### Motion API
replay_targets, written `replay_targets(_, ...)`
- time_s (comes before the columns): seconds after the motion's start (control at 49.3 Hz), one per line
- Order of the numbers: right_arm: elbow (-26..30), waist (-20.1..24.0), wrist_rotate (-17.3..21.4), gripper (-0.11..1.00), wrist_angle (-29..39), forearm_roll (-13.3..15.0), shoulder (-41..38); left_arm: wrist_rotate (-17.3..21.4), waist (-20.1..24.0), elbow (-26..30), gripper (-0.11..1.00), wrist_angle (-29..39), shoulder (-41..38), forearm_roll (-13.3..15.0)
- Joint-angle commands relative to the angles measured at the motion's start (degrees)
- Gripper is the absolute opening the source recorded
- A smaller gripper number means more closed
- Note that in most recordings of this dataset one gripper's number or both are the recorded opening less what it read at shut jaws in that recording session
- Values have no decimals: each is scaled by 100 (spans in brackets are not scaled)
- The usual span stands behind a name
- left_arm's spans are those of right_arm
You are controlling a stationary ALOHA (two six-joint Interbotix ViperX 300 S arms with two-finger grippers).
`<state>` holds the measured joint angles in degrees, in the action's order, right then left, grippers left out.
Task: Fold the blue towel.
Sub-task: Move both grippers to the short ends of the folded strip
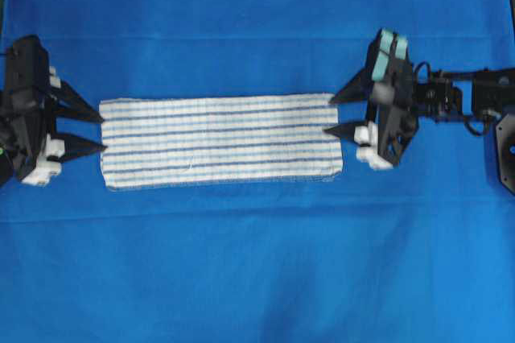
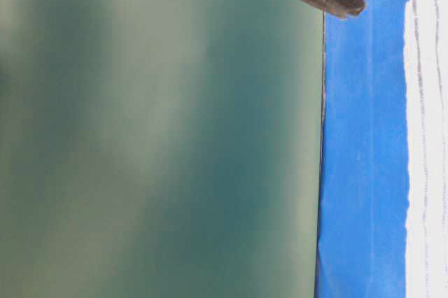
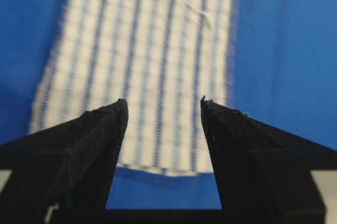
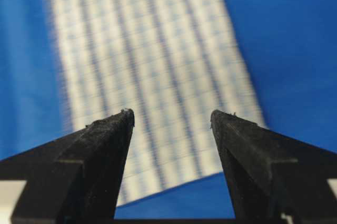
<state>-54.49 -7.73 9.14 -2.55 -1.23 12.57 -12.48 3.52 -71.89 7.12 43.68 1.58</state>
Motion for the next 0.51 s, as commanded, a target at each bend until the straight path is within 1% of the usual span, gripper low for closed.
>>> replay_targets(0.0,88,-132,-18,65,-18,97,70,88,167,53,50,-26,-53,-9)
replay_targets(0.183,105,-510,-18,65,-53,211,-185,334,589,26,51,-97,-536,-9)
replay_targets(0.325,158,-694,-18,65,-193,299,-606,404,993,-62,59,-396,-1081,-9)
replay_targets(0.406,202,-747,-18,65,-316,360,-879,413,1160,-97,65,-694,-1424,-9)
replay_targets(0.487,255,-782,-18,65,-422,360,-1151,422,1248,-123,69,-984,-1802,-9)
